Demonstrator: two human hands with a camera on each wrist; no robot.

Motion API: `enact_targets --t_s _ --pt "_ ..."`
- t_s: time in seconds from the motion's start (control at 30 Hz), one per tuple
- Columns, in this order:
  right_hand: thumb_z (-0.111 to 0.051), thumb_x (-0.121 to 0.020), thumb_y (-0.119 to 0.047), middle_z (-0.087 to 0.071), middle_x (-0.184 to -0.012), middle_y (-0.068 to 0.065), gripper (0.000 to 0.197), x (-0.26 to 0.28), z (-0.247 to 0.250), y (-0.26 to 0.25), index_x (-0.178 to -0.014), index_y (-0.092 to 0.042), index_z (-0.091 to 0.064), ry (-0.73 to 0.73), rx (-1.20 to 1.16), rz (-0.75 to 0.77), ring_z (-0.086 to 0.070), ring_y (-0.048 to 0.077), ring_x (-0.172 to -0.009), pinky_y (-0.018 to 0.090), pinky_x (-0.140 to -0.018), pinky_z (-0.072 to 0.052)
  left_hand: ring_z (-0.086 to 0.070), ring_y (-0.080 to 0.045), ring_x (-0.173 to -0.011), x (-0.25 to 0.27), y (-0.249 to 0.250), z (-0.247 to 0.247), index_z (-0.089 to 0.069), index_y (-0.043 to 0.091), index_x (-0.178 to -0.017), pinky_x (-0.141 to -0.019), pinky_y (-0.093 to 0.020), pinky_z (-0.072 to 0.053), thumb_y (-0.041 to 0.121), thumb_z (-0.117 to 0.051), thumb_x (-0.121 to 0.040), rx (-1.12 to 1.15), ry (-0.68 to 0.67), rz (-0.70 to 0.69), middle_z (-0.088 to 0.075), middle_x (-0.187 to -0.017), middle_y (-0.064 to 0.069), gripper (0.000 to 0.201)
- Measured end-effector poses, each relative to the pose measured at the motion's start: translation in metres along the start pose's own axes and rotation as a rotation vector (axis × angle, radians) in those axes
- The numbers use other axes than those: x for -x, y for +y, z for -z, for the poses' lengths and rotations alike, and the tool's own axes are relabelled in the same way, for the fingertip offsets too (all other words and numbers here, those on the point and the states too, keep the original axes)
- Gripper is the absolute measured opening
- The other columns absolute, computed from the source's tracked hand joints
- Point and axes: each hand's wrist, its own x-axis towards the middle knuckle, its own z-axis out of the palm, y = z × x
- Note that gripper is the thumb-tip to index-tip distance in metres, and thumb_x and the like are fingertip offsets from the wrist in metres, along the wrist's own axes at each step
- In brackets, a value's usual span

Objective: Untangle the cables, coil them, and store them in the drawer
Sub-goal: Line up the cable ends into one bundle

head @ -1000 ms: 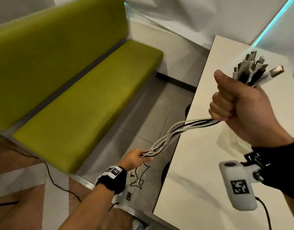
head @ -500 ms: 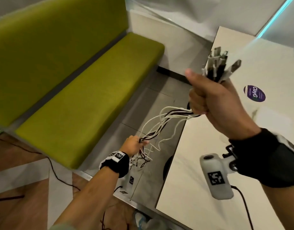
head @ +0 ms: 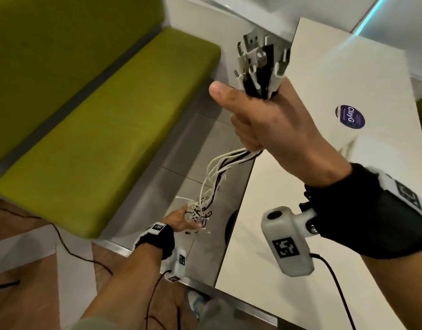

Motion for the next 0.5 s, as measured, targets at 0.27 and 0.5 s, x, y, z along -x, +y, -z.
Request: enact_targets --t_s 0.27,0.5 --pt "-0.058 -0.095 -0.031 -0.024 -0.048 -0.015 0.049 0.023 -0.016 0.027 -0.057 -0.028 -0.028 -0.053 -0.067 0.001 -0.022 0.005 -0.044 0.021 -0.051 -0.022 -0.058 -0.021 -0.100 0.060 0.072 0.085 -0.061 0.006 -0.112 -0.084 -0.030 -0.050 -0.013 -0.068 -0.077 0.287 0.185 -0.321 -0.063 -0.111 -0.010 0.040" --pt "-0.059 -0.090 -0.036 -0.023 -0.050 -0.016 0.048 0.024 -0.028 0.026 -0.053 -0.030 -0.029 -0.102 -0.163 0.028 -0.022 0.005 -0.043 0.018 -0.050 -0.023 -0.054 -0.009 -0.116 0.121 0.143 0.051 -0.066 0.020 -0.120 -0.112 -0.026 -0.033 0.013 -0.063 -0.087 -0.193 0.130 -0.622 -0.061 -0.124 0.007 0.034"
